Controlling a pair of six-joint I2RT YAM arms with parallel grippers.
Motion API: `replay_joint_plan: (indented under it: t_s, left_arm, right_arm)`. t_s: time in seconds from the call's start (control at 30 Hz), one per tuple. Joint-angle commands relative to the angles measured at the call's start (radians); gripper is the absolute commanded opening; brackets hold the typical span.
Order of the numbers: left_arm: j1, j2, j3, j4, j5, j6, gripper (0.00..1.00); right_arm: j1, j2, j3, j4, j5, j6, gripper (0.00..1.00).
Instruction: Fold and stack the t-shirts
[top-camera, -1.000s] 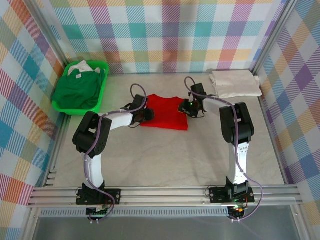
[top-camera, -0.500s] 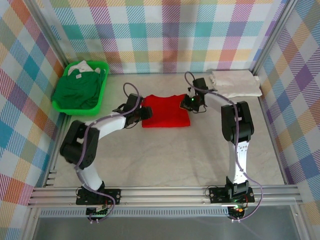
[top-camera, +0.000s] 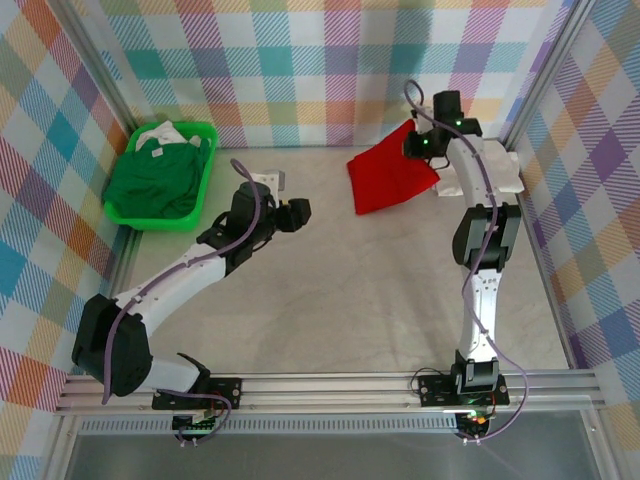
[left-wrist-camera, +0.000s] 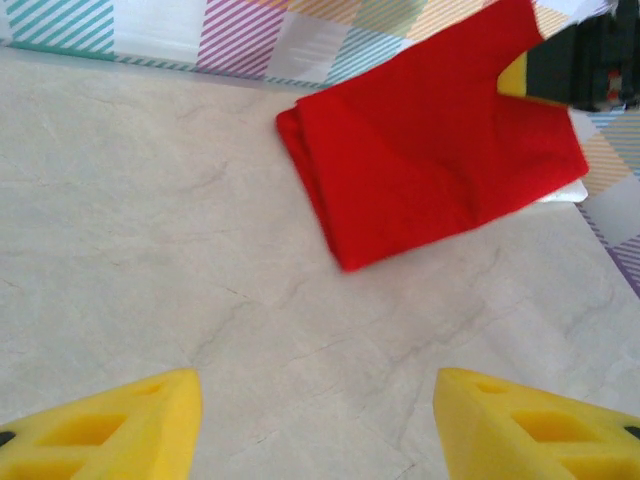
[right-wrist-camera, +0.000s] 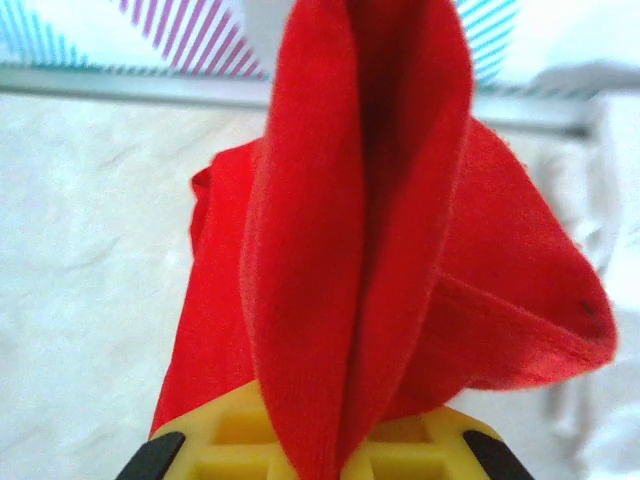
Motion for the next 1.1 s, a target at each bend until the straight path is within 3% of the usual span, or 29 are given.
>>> replay_joint_plan:
  t_s: [0.0, 0.13, 0.3, 0.63, 1.07]
  left_arm:
    - [-0.018, -0.028, -0.045, 0.016, 0.065, 0.065, 0.64]
    - [-0.04, -0.07, -0.075, 0.021, 0.097, 0.119, 0.65]
    - [-0.044, -0.107, -0.088, -0.018, 0.079, 0.146, 0.66]
    - [-0.044, -0.1, -0.106, -0.028, 0.073, 0.148, 0.67]
    - [-0.044, -0.052, -0.073, -0.03, 0.093, 0.15, 0.7]
  right_arm:
    - [-0.025, 0.115, 0.23, -0.192, 0.087, -0.178, 0.0]
    - [-0.039, 0.113, 0.278, -0.161, 0.185, -0.297, 0.0]
    - [-0.081, 0.052, 0.261, -0.108, 0.111, -0.327, 0.0]
    - [-0.13, 0.038, 0.31, -0.063, 0.198, -0.415, 0.0]
    - [-0.206, 0.038, 0.32, -0.01, 0.217, -0.469, 0.0]
